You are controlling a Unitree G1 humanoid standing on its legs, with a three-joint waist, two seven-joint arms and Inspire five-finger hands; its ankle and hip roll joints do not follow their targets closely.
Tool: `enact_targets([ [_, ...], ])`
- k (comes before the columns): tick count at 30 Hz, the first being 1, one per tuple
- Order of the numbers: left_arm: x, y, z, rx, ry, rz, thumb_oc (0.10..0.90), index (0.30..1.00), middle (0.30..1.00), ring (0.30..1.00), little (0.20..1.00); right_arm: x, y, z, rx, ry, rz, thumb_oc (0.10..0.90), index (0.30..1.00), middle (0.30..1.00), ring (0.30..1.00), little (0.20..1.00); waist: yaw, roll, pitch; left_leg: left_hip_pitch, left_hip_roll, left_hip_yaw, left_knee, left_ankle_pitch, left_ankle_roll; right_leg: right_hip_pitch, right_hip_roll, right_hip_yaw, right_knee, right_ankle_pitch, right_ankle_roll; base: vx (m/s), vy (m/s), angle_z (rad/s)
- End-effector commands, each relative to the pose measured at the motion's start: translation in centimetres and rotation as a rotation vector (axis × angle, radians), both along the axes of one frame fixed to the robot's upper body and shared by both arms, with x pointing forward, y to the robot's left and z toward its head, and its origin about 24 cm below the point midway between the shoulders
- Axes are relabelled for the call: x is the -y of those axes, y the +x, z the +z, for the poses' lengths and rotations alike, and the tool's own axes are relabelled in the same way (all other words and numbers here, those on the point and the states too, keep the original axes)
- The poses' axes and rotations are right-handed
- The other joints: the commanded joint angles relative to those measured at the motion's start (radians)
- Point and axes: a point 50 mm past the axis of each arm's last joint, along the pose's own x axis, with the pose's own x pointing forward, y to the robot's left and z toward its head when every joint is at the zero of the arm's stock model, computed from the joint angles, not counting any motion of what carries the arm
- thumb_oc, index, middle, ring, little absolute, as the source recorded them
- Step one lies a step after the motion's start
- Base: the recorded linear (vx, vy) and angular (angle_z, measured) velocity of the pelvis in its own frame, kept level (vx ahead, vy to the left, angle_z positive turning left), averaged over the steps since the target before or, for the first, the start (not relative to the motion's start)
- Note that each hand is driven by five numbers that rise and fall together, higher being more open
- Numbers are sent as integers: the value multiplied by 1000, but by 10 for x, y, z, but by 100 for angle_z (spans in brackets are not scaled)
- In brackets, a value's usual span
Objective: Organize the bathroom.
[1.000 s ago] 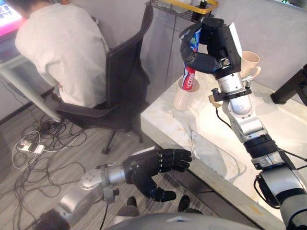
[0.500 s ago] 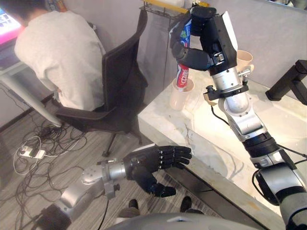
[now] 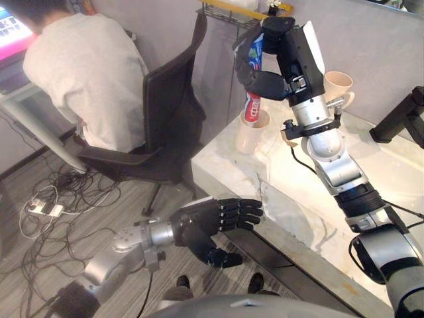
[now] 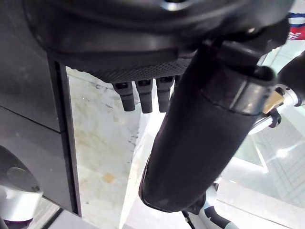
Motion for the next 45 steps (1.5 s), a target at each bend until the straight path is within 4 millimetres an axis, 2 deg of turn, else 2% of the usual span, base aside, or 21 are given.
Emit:
enact_targets([
  [1,22,13,31,124,-167,-94,800,900,900,900,900,-5,-12,81,331,74,37,400,300,300,300,300,8,45,-78,-2,65,-34,22,-27,-37,97,-25,-17,88,-201,119,33,-13,0],
  [11,21,13,33,112,-169,-73,800,900,900,900,900,-4,-14,76,308,76,36,400,300,300,300,300,-12,50,-74,0,77,-19,42,-37,-36,89,-23,7,108,-214,114,20,-15,0],
  [18,21,14,36,116,-178,-75,800,900,900,900,900,-11,-17,84,337,66,44,400,300,300,300,300,-18,61,-80,-3,85,-20,47,-37,-41,81,-17,16,114,-219,108,16,-7,-1],
  [27,24,15,37,116,-164,-87,800,900,900,900,900,-9,-14,89,328,74,27,400,300,300,300,300,-10,66,-85,-8,88,-32,55,-38,-44,83,-12,1,129,-232,96,12,-13,0],
  [45,22,13,31,99,-164,-70,800,900,900,900,900,-2,-4,59,226,78,26,400,300,300,300,300,2,69,-65,-14,83,-35,62,-36,-42,86,-23,-28,145,-239,91,20,3,1],
])
